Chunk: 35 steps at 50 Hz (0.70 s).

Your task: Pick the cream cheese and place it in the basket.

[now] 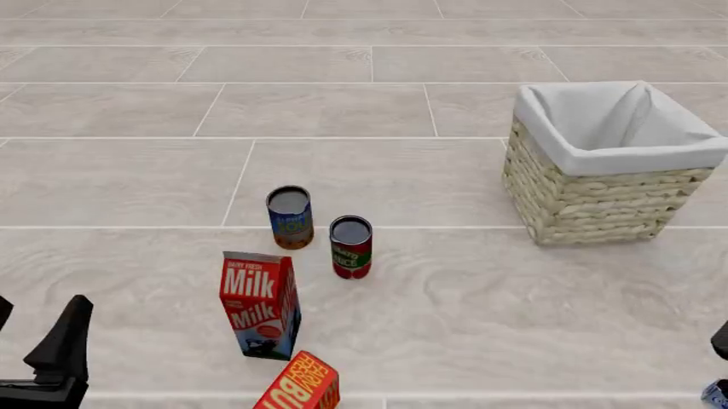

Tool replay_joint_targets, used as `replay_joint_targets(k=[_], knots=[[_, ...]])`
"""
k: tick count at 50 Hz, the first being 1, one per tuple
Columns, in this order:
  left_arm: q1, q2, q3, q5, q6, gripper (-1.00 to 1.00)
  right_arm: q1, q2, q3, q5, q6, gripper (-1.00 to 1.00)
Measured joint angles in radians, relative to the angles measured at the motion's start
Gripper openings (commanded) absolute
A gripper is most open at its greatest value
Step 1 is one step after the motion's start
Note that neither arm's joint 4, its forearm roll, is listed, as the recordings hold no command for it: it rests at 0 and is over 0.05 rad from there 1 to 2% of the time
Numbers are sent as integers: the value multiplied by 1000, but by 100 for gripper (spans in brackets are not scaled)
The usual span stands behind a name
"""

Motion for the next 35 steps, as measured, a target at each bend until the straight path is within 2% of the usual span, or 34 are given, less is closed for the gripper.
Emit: replay_joint_targets(k=[5, 15, 24, 35], knots=[[0, 0, 0, 0, 0, 100, -25, 33, 25, -55, -44, 100], [0, 0, 0, 0, 0, 100, -55, 108, 33, -139, -98, 100], [0, 0, 0, 0, 0, 100, -72, 168, 27, -188, -122, 100], [0, 0, 0, 0, 0, 100, -122, 275, 47, -297, -154, 100]])
